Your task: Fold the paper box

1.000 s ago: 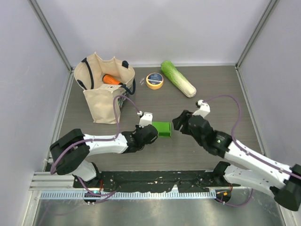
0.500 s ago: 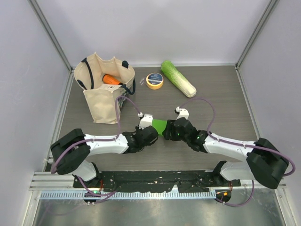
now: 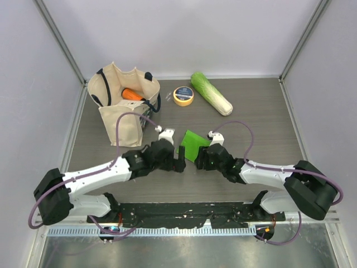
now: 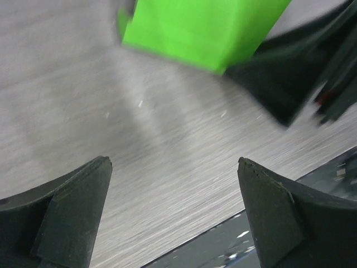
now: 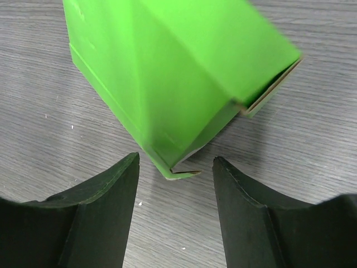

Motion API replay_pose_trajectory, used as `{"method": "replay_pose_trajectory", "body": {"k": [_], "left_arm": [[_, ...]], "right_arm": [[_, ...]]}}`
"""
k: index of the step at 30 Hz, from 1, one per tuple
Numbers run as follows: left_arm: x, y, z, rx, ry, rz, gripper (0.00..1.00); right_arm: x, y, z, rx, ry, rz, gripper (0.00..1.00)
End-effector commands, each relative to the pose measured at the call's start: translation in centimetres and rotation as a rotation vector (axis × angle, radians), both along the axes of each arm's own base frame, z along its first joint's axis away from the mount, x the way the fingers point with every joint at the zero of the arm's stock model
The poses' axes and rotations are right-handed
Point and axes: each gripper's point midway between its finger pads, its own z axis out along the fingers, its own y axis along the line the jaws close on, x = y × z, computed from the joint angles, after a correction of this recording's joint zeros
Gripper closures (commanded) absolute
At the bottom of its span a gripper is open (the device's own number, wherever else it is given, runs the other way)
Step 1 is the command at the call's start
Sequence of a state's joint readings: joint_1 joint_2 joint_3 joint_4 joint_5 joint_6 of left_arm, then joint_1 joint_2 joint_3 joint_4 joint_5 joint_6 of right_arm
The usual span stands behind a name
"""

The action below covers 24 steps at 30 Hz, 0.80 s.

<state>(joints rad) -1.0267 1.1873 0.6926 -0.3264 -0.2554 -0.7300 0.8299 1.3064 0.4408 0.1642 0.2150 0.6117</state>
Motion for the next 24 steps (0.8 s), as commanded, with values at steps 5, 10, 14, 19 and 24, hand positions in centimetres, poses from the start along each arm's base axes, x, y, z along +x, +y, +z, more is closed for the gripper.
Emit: {"method": "replay_pose_trajectory", "body": {"k": [5, 10, 14, 19, 24], "left_arm": [[9.8, -3.9, 7.0, -0.158, -0.015, 0.015, 0.00], [12.9, -5.0, 4.2, -0.190, 0.066, -0.052, 0.02], [11.9, -3.8, 3.1, -0.178, 0.054, -0.048, 0.12], [9.5, -2.5, 3.4, -0.229, 0.062, -0.025, 0.22], [6.4, -2.5, 4.0, -0.320, 0.122, -0.084, 0.21]], "right_arm": [[1.5, 0.0, 3.5, 0.027, -0.051, -0.036, 0.38], [2.6, -1.3, 5.2, 0.047, -0.052, -0.056, 0.36], [2.4, -1.6, 5.7, -0.006, -0.048, 0.021, 0.35], [2.5, -2.7, 8.6, -0.054, -0.091, 0.018, 0.32], [3.0, -1.5, 9.8, -0.075, -0.122, 0.124, 0.30]]}}
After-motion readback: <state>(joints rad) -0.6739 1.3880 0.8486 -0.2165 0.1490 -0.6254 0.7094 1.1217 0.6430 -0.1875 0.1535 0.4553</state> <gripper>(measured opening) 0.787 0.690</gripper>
